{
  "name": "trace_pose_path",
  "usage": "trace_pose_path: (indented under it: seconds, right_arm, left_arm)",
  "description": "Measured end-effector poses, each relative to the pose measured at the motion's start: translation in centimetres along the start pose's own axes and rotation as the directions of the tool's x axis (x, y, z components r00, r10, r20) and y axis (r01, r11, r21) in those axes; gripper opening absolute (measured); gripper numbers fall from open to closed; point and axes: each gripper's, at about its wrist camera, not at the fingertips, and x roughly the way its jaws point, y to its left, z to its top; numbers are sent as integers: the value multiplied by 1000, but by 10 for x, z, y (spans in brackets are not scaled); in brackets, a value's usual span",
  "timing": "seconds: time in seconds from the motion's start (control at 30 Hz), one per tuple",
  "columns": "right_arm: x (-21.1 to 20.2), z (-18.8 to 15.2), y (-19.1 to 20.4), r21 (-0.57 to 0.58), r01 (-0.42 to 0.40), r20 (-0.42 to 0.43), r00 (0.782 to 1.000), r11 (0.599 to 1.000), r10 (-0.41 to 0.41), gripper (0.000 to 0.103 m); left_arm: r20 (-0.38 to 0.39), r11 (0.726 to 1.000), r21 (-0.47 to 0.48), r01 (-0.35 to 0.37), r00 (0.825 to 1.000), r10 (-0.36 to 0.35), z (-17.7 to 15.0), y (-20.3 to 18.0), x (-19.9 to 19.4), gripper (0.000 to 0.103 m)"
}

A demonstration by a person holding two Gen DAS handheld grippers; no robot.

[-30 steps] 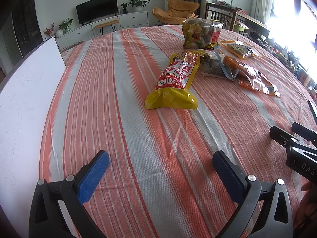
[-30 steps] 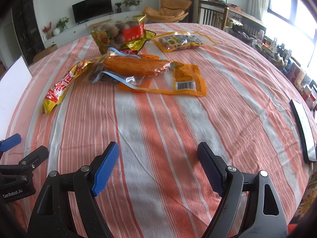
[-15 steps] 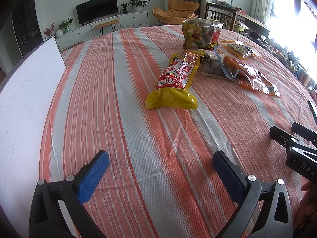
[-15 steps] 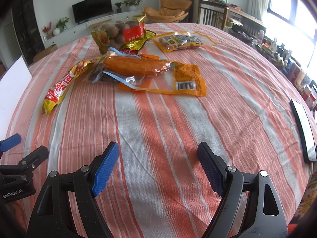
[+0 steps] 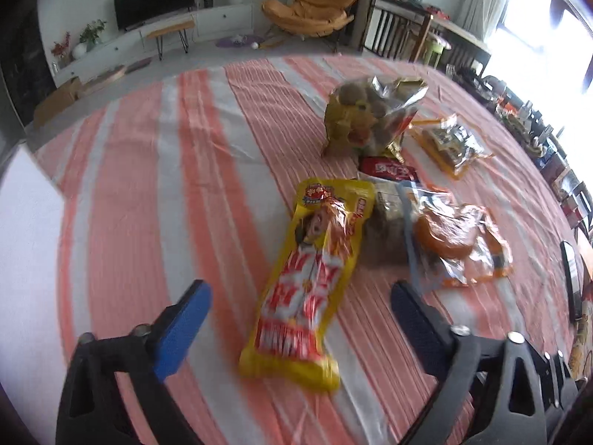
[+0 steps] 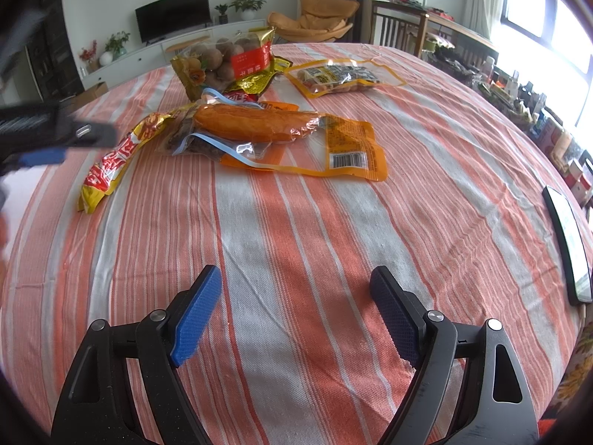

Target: Organize snacks

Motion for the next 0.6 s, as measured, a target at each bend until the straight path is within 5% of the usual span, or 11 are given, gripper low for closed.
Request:
trace_pose_path:
  seconds: [0.1,0.17,0.27,0.5,0.6]
  right_arm:
    - [0,0,0,0,0,0,1000,1000,0,85]
    - [0,0,0,0,0,0,1000,1000,0,85]
    - [0,0,0,0,-3,-1,1000,1000,3,86]
    - [1,1,1,-1,-4,-1,1000,1000,4,87]
    - [1,0,0,-1,-4,-1,1000,1000,4,87]
  left_arm:
    - [-58,1000,16,-13,998,14,1,0,22,62]
    - [-9,998,41,-42,999,42,-5,-4,18,50]
    - [19,1000,-14,-18,1000,18,-25,1,6,48]
    - [62,990,-77,-116,991,120,-116,7,-45,49]
    - [73,990,-72,-117,990,122,-134,11,-52,63]
